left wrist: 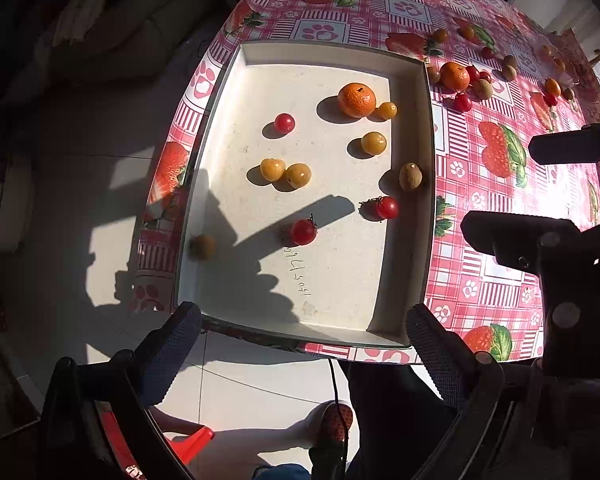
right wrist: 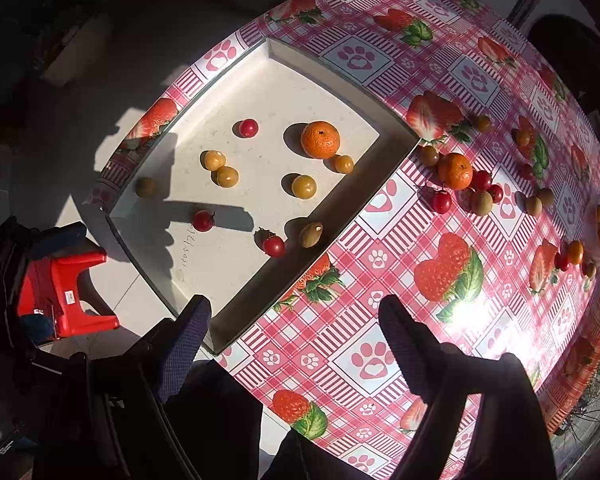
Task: Organize fruits
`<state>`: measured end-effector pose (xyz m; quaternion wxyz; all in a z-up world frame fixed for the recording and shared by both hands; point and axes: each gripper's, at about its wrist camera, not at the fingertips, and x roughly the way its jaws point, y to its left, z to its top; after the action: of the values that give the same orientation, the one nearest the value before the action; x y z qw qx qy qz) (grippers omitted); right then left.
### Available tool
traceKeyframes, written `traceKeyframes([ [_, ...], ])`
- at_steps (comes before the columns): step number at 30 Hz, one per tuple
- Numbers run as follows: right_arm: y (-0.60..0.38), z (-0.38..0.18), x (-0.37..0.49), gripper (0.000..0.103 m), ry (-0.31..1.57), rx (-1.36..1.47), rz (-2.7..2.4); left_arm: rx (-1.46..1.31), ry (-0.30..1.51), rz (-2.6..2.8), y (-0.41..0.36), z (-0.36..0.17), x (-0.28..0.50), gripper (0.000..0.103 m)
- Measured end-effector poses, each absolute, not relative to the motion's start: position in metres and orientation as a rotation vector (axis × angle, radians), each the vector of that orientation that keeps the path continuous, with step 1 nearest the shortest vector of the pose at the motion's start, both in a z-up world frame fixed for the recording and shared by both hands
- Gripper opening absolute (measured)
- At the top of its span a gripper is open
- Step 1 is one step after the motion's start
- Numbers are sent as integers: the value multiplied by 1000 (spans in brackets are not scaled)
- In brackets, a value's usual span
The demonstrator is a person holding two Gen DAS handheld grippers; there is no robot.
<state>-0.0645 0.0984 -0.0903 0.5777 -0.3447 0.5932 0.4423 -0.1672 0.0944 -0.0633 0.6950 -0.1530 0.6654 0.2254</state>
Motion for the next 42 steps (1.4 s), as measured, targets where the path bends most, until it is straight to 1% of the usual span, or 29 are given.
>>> traceKeyframes([
  [42,103,-89,-56,88,1385,-845,1024,-324,1507,534,92,-59,-161,103],
])
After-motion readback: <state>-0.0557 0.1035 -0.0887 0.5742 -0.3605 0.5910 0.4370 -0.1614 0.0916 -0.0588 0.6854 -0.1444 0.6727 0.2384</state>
